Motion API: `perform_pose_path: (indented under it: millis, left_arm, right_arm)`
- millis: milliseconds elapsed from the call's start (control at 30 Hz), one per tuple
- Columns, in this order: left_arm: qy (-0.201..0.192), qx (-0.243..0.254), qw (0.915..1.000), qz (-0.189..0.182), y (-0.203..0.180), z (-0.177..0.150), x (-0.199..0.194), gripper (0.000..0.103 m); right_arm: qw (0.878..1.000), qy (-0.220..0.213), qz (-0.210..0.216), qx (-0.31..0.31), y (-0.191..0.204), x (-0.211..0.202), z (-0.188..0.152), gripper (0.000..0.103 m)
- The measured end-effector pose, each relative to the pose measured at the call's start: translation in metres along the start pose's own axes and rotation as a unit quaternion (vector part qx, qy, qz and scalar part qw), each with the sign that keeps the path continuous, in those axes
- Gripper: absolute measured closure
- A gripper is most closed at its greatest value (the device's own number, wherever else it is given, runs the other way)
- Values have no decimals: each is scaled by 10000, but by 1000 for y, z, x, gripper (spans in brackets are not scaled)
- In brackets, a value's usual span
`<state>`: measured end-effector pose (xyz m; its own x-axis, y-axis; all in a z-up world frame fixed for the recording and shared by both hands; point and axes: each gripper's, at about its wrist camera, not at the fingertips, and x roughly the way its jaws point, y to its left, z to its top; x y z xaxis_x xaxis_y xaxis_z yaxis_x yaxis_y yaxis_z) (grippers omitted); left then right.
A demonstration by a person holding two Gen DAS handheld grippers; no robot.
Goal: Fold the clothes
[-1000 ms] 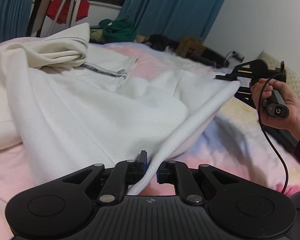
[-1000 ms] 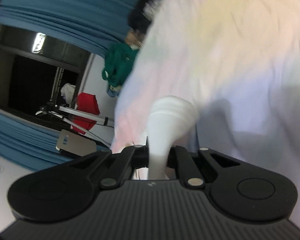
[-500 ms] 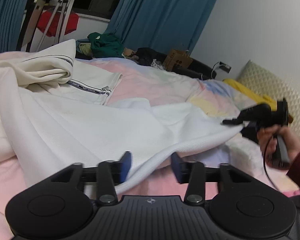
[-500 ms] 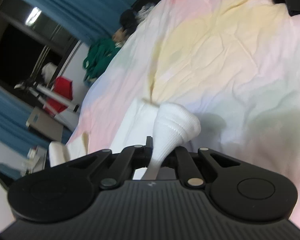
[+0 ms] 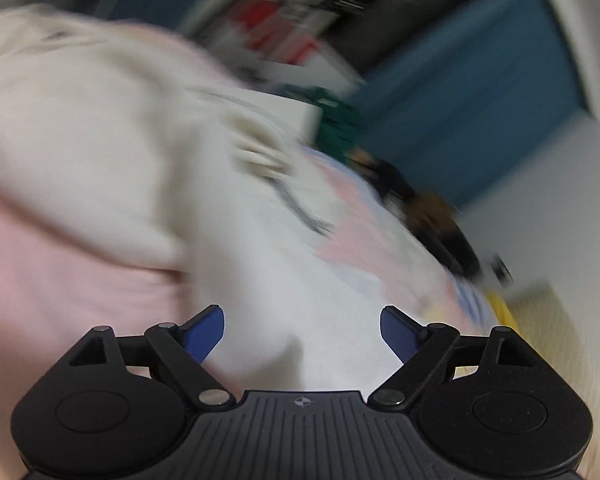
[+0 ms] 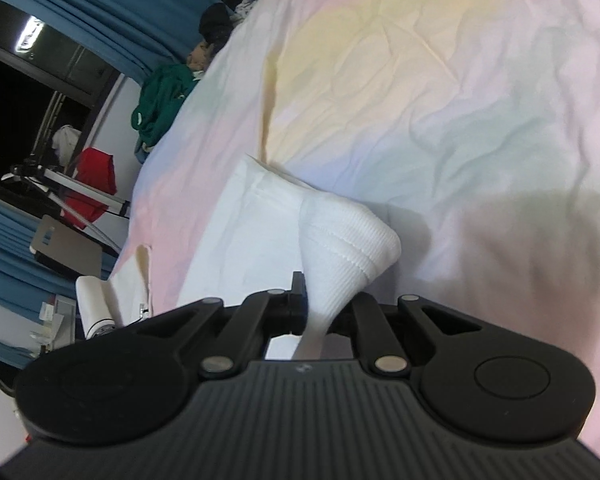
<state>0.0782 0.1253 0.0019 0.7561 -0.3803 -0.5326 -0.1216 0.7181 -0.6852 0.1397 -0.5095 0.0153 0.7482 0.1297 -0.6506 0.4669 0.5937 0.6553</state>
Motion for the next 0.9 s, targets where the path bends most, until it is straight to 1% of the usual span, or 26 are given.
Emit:
perform_pose_path:
  millis: [33,67,100,133,200,300,400,467,567,633,700,833,900]
  left_arm:
    - [12,-250,9995,188,11,5,-2,15]
    - [31,-588,9979,285,24,8,-2,15]
    - [49,-938,9949,370,36,11,-2,15]
    - [88,-1292,9909,379,48,13,-1,15]
    - [137,-1954,9800,358,69,16,1,15]
    - [-38,-2637,9639,378,93,20,0,16]
    - [-240,-3130,9489,331,110,27,1,16]
    - [-357,-3274,9436,335,115,31,0,17]
    - [-554,-3377,9389,365,121,38,2,19]
    - [-631,-3317,9404,395,123,47,4,21]
    - [-753,-3330,9389,446,128,52,2,25]
    - [-1010,-3398,9336,524,139,63,-2,34]
    - [-1054,-3434,9317,530,147,68,-5,39]
  right_arm:
    - [9999,-28,-33,-117,2,-1,-1,95]
    - [9998,-29,-67,-178,4,-1,-2,95]
    - [9997,-22,-101,-222,6,0,-3,95]
    - [9996,-15,-135,-267,7,0,-4,95]
    - [9992,-1,-203,-356,10,2,-6,95]
    - [9983,19,-306,-489,15,4,-10,95]
    - [9997,101,-213,-104,8,7,-8,95]
    - [9998,91,-196,11,8,8,-9,94]
    - [9997,66,-172,143,8,9,-10,94]
    - [9996,52,-142,217,9,10,-11,94]
    - [9995,38,-112,308,9,11,-11,93]
    - [9969,-144,199,742,-1,5,-8,93]
    - [9950,-208,336,915,-5,4,-6,93]
